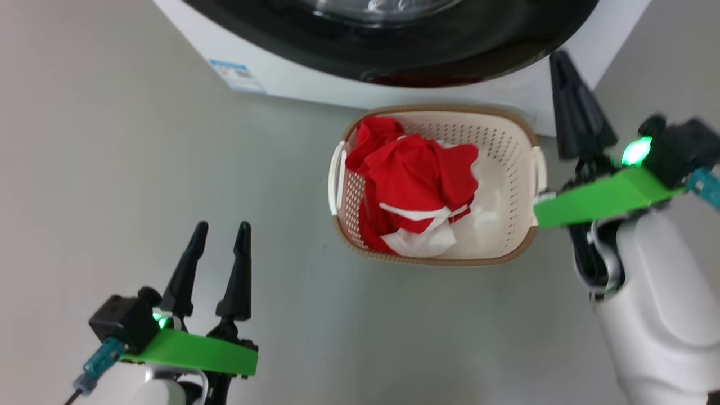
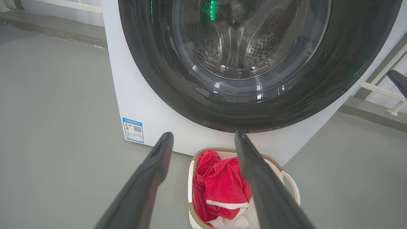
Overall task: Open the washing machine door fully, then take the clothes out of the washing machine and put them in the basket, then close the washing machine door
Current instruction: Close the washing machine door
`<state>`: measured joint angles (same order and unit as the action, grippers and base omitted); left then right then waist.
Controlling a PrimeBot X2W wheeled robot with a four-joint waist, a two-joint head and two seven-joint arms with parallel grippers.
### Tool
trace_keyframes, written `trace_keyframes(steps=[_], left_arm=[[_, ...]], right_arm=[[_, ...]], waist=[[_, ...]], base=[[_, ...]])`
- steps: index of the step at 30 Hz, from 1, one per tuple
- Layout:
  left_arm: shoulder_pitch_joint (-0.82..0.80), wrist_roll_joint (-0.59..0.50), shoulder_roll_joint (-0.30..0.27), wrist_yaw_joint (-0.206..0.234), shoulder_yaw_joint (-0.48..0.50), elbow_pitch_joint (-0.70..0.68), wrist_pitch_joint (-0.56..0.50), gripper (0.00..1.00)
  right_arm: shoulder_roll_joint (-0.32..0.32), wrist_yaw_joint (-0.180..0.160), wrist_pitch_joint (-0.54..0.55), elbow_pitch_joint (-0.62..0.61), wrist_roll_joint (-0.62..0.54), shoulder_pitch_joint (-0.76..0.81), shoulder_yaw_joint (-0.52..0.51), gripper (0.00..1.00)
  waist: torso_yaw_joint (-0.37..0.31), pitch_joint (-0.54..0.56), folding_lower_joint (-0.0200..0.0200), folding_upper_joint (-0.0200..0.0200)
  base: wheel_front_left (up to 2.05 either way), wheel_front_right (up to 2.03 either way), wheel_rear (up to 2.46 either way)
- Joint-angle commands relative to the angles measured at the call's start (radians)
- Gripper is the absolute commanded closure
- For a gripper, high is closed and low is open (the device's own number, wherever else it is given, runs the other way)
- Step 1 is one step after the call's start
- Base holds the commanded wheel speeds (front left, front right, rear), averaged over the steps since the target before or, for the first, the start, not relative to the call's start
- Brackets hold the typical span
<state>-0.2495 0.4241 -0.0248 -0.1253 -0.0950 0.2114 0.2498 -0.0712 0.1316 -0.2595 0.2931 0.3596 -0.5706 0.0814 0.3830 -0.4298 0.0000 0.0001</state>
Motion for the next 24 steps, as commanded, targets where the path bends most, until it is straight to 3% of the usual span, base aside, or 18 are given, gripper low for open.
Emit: trace_keyframes(steps=[1, 6, 7, 24], left_arm=[[0.023, -0.012, -0.030, -0.005, 0.039, -0.015, 0.012, 0.00], [0.059, -0.027, -0.046, -0.005, 0.045, -0.010, 0.012, 0.00], [0.067, -0.029, -0.049, -0.005, 0.047, -0.009, 0.012, 0.00], [0.187, -0.058, -0.111, -0.005, 0.061, -0.015, 0.012, 0.00]], right_arm=[[0.021, -0.001, -0.002, -0.030, 0.009, 0.031, 0.027, 0.73], [0.021, -0.001, -0.002, -0.023, 0.016, 0.131, 0.042, 0.21], [0.021, -0.001, -0.002, -0.021, 0.018, 0.149, 0.044, 0.03], [0.021, -0.001, -0.002, -0.060, 0.043, 0.439, 0.002, 0.00]], waist=[[-0.040, 0.050, 0.0000, -0.0001], [-0.069, 0.106, 0.0000, -0.0001], [-0.075, 0.117, 0.0000, -0.0001], [-0.162, 0.280, 0.0000, -0.0001]], base=[[0.00, 0.00, 0.00], [0.00, 0.00, 0.00], [0.00, 0.00, 0.00], [0.00, 0.00, 0.00]])
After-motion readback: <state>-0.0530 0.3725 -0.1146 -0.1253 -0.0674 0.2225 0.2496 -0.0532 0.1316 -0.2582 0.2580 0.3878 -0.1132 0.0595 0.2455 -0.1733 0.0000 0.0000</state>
